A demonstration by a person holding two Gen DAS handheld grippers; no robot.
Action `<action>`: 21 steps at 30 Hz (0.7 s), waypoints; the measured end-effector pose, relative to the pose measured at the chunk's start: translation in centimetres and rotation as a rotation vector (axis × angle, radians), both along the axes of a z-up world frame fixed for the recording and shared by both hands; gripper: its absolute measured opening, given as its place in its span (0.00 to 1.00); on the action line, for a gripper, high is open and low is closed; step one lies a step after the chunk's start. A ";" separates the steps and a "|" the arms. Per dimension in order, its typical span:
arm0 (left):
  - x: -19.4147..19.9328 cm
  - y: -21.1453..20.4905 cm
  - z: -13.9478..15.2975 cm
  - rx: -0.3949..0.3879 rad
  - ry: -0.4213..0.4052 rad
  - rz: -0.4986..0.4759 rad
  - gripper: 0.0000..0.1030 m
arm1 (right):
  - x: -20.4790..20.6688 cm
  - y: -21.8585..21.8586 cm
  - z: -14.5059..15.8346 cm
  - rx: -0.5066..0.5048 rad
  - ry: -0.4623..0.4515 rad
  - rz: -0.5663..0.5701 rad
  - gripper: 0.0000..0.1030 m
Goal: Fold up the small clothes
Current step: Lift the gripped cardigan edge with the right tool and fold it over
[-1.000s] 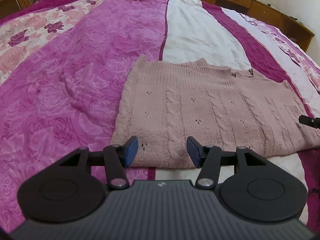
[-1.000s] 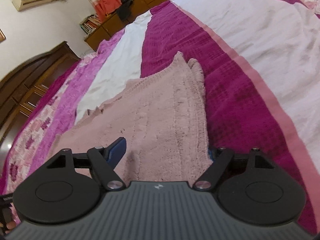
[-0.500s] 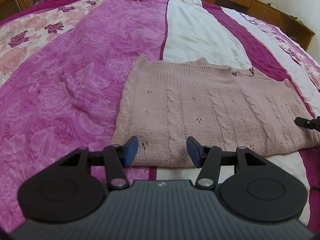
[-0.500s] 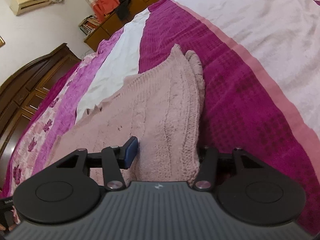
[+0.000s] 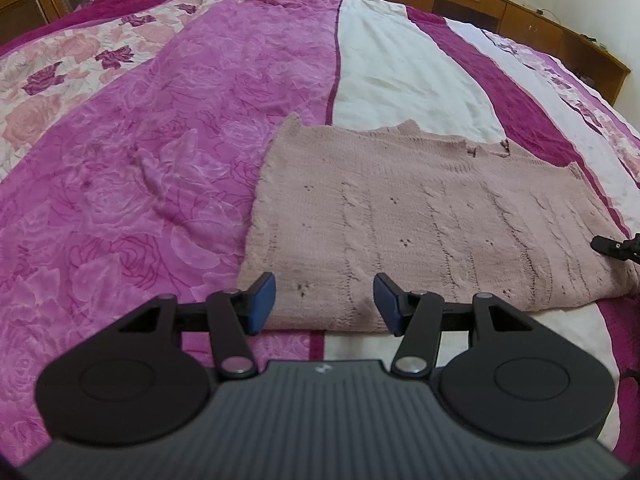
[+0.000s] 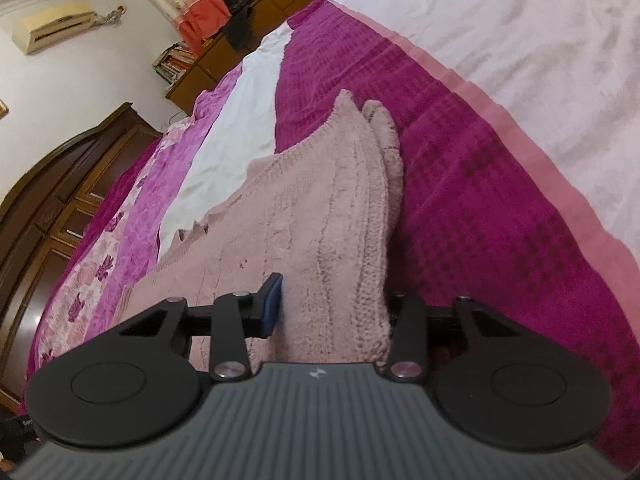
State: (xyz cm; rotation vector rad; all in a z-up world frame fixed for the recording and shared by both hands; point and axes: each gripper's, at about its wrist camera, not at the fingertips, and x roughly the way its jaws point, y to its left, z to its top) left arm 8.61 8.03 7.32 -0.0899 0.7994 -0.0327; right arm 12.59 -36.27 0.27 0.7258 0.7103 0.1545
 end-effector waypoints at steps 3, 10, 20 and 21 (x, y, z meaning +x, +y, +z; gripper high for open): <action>-0.1 0.6 0.3 -0.001 -0.001 0.008 0.54 | 0.3 0.5 -0.1 -0.026 0.004 0.007 0.49; -0.2 1.5 0.6 0.014 0.010 0.016 0.54 | 0.4 0.4 0.3 0.003 0.023 -0.031 0.37; 0.3 2.3 1.1 0.021 0.015 0.021 0.54 | -0.5 0.3 1.4 0.056 -0.015 -0.055 0.30; 0.3 2.4 1.1 0.021 0.014 0.023 0.54 | -0.5 0.3 1.6 0.062 -0.021 -0.057 0.30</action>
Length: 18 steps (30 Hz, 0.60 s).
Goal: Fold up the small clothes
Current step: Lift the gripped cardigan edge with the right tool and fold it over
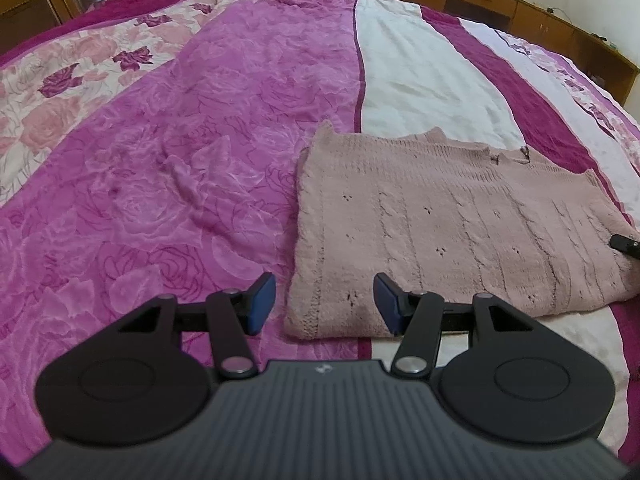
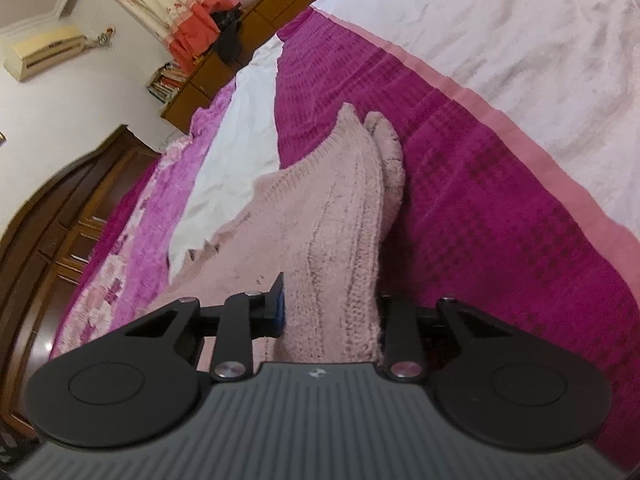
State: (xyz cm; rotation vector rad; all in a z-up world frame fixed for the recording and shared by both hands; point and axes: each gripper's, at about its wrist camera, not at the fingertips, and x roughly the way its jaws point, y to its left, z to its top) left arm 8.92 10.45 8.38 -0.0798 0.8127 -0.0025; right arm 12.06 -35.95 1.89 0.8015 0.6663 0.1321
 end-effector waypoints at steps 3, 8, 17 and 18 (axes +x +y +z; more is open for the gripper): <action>0.2 0.2 -0.2 0.012 0.007 0.008 0.54 | -0.2 0.4 0.9 -0.007 -0.028 0.007 0.30; 0.3 0.5 -0.4 0.020 0.020 0.015 0.54 | -0.1 1.7 2.6 -0.044 -0.064 0.033 0.30; 0.4 1.5 -0.1 0.020 0.013 0.032 0.54 | 0.0 4.6 6.2 -0.147 -0.127 0.097 0.30; 0.4 1.6 0.0 0.020 0.011 0.031 0.54 | 0.1 4.9 6.6 -0.155 -0.131 0.104 0.30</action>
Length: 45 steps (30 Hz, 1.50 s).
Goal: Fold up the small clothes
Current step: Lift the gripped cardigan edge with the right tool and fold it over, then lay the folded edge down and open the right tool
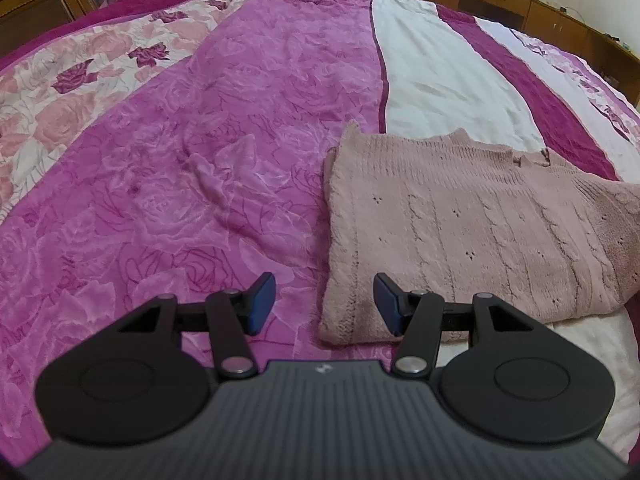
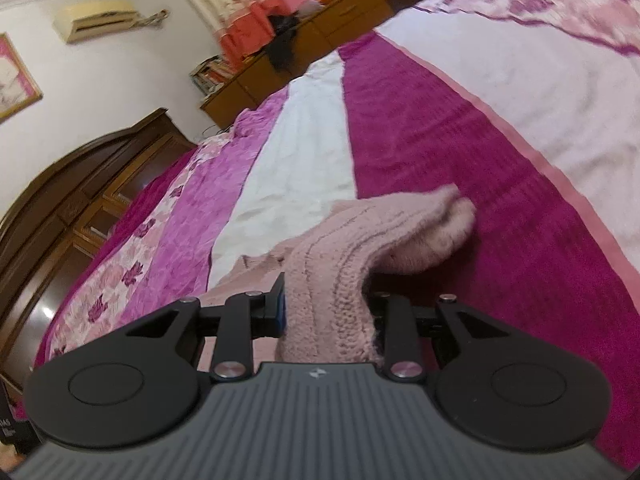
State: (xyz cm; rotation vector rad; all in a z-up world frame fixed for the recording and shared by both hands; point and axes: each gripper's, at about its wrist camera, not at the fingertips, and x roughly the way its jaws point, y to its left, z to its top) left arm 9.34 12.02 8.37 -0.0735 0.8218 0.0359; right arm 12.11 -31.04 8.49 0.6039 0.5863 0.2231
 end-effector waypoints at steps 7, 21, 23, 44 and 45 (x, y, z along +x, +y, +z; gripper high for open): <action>0.0 0.8 0.7 0.008 -0.020 -0.006 0.54 | 0.7 2.7 3.2 -0.029 -0.030 0.051 0.29; 0.3 4.2 3.5 0.051 -0.089 0.003 0.54 | 2.8 16.7 8.7 -0.176 -0.047 0.296 0.29; 0.2 4.7 3.8 0.047 -0.100 0.007 0.54 | 3.1 19.1 8.5 -0.195 -0.035 0.330 0.29; 0.2 6.4 3.5 -0.020 -0.127 0.015 0.54 | 1.7 29.6 2.3 -0.250 0.046 0.465 0.58; 0.3 6.1 3.6 -0.028 -0.132 0.009 0.54 | 1.0 29.1 2.6 -0.244 0.036 0.467 0.58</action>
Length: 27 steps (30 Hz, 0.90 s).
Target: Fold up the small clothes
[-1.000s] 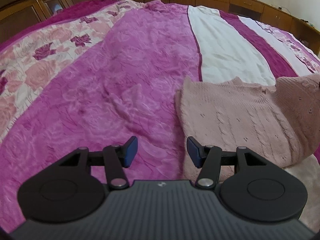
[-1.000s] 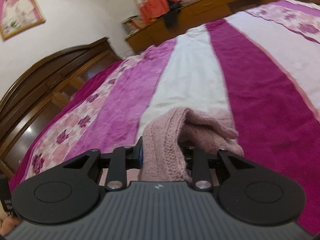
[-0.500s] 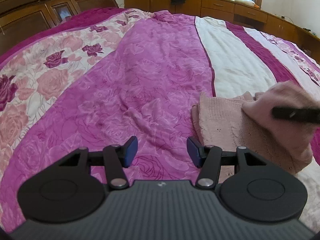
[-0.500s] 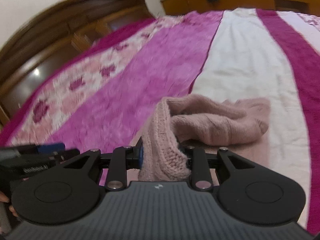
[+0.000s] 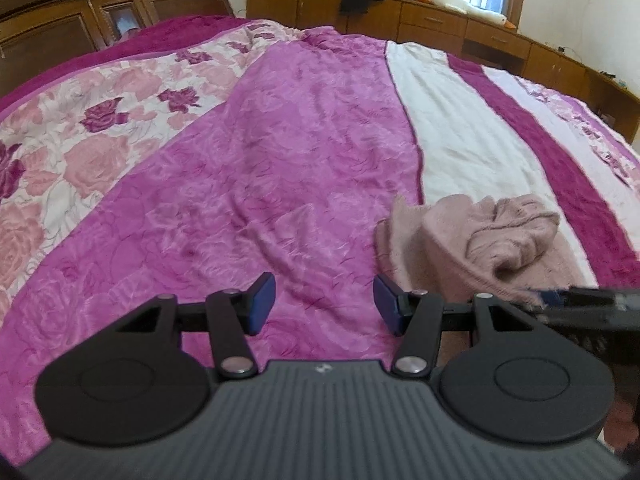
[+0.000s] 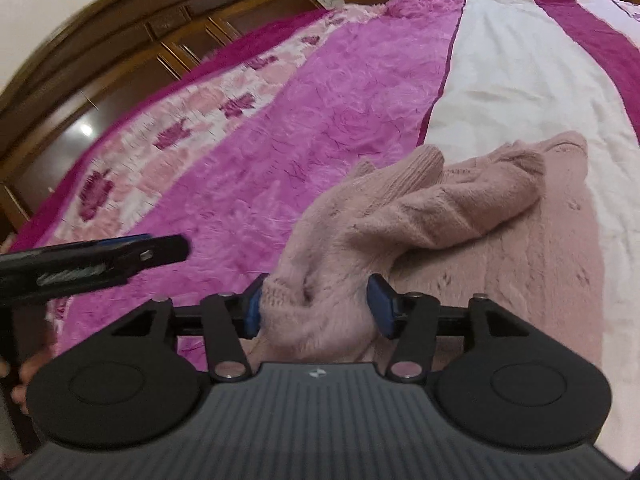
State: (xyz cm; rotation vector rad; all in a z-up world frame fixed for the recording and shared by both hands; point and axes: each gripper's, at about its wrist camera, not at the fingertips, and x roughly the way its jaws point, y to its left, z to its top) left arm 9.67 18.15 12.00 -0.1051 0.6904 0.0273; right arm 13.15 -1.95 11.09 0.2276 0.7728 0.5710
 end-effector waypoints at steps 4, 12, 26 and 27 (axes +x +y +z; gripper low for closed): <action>0.5 -1.7 0.6 -0.028 -0.020 -0.046 0.54 | -2.1 -2.4 1.3 0.023 -0.038 -0.017 0.58; 1.6 -6.8 1.6 -0.022 -0.060 -0.177 0.54 | -3.9 -8.4 1.8 0.014 -0.100 -0.205 0.59; 7.3 -13.2 -3.3 0.073 0.017 -0.364 0.54 | -2.9 -13.5 -2.0 0.084 -0.005 -0.336 0.59; 7.7 -13.4 -3.7 0.076 0.020 -0.369 0.54 | -2.8 -13.7 -2.2 0.091 0.001 -0.342 0.59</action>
